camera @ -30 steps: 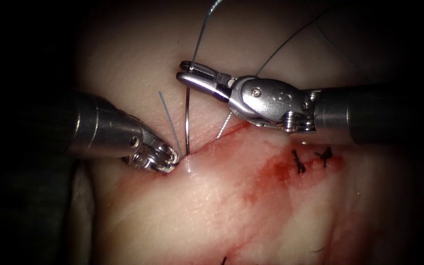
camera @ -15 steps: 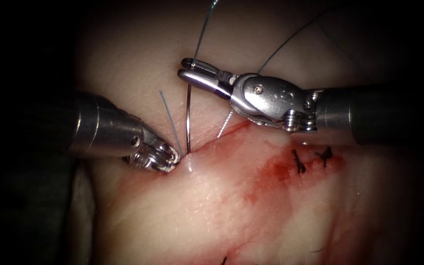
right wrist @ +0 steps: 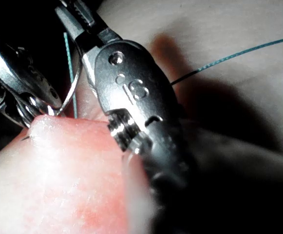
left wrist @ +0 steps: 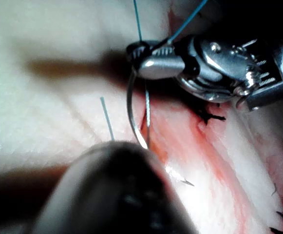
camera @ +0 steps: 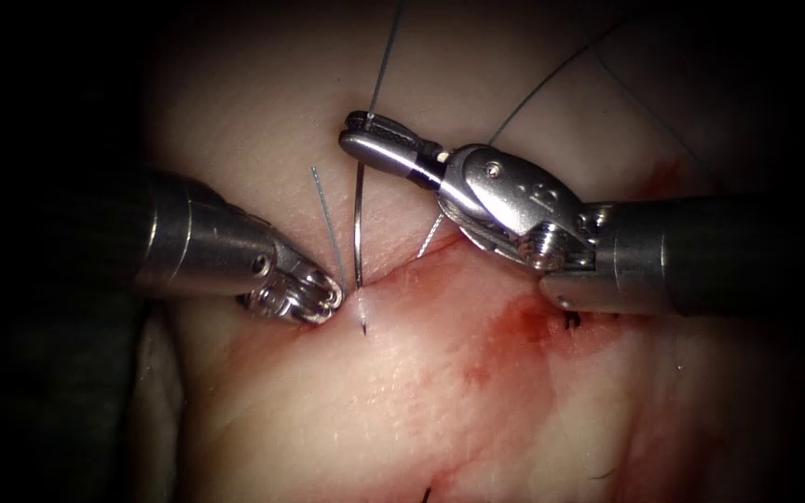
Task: Wound Closure
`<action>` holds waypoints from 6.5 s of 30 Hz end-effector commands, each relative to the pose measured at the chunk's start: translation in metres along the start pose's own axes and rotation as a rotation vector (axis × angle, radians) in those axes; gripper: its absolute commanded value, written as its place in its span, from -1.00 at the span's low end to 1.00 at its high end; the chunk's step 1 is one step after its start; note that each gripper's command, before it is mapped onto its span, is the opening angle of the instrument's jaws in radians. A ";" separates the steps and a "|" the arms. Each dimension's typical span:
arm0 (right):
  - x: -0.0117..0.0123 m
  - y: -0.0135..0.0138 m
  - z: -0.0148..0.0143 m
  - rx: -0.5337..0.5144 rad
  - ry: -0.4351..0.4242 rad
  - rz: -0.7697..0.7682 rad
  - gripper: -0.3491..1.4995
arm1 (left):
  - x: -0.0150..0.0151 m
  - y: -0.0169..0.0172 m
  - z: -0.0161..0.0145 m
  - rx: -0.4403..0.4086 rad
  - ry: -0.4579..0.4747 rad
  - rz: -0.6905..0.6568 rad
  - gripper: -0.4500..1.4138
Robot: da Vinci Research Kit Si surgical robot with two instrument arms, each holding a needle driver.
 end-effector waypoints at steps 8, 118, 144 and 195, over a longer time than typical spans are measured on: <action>-0.0014 -0.0004 0.0000 -0.032 -0.043 0.069 -1.00 | 0.0005 0.0001 0.0001 -0.006 0.007 0.005 -0.86; -0.0040 -0.0040 -0.0047 -0.115 -0.121 0.029 0.53 | -0.0015 0.0062 -0.0026 -0.364 0.272 0.509 -1.00; -0.0041 -0.0083 -0.0010 0.493 -0.210 -0.154 -1.00 | 0.0010 0.0134 -0.0140 -0.799 0.600 -0.488 -1.00; -0.0067 -0.0148 -0.0240 0.725 -1.116 0.488 -1.00 | 0.0010 0.0142 -0.0365 -0.697 0.956 -0.019 -1.00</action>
